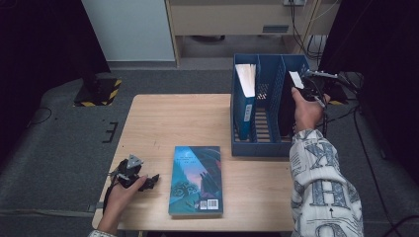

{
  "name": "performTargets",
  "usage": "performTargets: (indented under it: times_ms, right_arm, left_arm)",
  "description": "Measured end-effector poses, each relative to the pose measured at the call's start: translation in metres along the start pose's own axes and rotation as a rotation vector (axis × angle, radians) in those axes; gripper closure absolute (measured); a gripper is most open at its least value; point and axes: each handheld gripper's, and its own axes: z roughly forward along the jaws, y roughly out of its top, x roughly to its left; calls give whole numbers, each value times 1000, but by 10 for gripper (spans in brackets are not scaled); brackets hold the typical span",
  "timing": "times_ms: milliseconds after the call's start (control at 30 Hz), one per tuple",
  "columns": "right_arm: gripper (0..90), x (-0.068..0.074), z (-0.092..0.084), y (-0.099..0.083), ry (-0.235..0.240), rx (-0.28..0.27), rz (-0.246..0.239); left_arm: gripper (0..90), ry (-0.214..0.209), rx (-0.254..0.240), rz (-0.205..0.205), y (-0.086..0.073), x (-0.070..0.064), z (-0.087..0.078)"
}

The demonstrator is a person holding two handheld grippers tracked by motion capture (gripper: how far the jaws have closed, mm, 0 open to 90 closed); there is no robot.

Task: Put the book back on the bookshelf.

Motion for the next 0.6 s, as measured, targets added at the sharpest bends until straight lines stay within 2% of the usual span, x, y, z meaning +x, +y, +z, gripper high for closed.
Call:
performTargets:
  times_ms: [167, 400, 600]
  right_arm:
    - [534, 0, -1, -2, -8, 7, -31]
    - [534, 1, 2, -7, -4, 25, -39]
    - [531, 2, 1, -10, -1, 18, -50]
  left_arm:
    - [3, -1, -1, 1, 0, 0, 0]
    - [3, -1, 2, 4, 0, 0, 0]
    - [2, -1, 2, 8, 0, 0, 0]
